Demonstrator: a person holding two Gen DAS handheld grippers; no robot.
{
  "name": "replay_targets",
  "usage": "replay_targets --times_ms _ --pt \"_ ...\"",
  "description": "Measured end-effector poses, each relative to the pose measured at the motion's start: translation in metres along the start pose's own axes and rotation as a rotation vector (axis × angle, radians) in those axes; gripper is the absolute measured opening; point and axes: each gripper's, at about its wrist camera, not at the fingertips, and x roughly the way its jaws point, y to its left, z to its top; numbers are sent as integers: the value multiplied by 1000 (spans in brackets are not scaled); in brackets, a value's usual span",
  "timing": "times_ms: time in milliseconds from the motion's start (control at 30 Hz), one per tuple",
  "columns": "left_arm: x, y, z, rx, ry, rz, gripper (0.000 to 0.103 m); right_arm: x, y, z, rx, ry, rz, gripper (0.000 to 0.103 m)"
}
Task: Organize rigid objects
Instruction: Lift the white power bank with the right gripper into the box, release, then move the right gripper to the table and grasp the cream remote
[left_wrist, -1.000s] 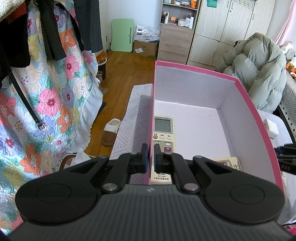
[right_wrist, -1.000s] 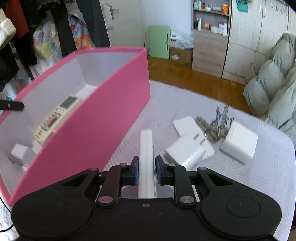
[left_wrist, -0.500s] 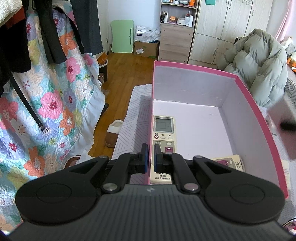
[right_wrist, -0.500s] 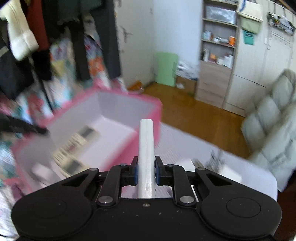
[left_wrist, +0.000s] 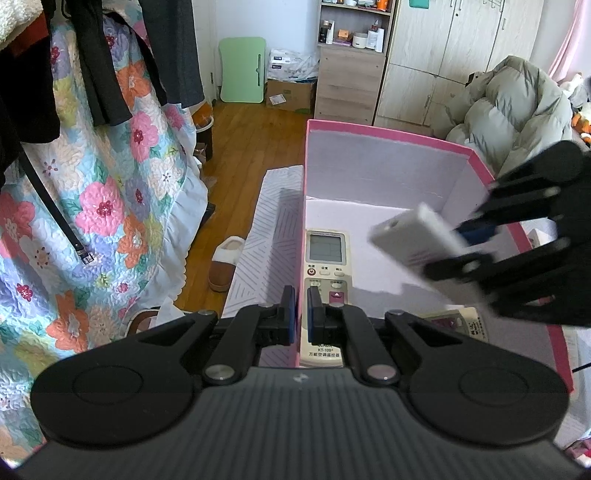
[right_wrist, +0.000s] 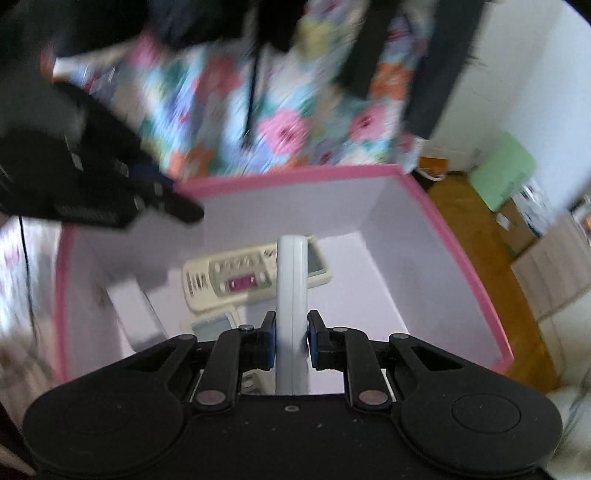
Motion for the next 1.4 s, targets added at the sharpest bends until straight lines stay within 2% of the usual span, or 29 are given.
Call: replay_targets --times_ms 67,200,367,467,533,633,700,833,900,1067,1267,1400 --pt "1 1 1 -3 1 -4 5 13 5 6 -77 23 -21 19" --pt "0 1 1 -9 0 -5 5 27 18 9 -272 56 -131 19" --pt "-2 1 0 -14 -3 -4 5 40 29 5 -382 146 -229 18" --pt "-1 1 0 -12 -5 -4 5 40 33 2 -367 148 -215 19" --pt "-1 1 0 -15 -3 -5 5 38 29 5 -279 144 -157 21" --pt "-1 0 0 -16 -2 -6 5 34 10 10 -50 154 -1 26" --pt "-1 1 0 -16 -2 -5 5 28 -6 10 101 124 80 41" --pt "-2 1 0 -15 -2 -4 5 -4 -35 -1 346 34 230 43" --pt "-1 0 0 -16 -2 -5 5 -22 -44 -12 424 -6 268 43" --pt "-2 1 0 -12 -2 1 5 -64 -53 -49 580 -72 276 43" --pt "-1 -1 0 -5 5 15 5 -116 -49 -101 706 -111 189 45" --pt "-3 -3 -2 -2 5 31 5 -133 -46 -145 836 -111 133 50"
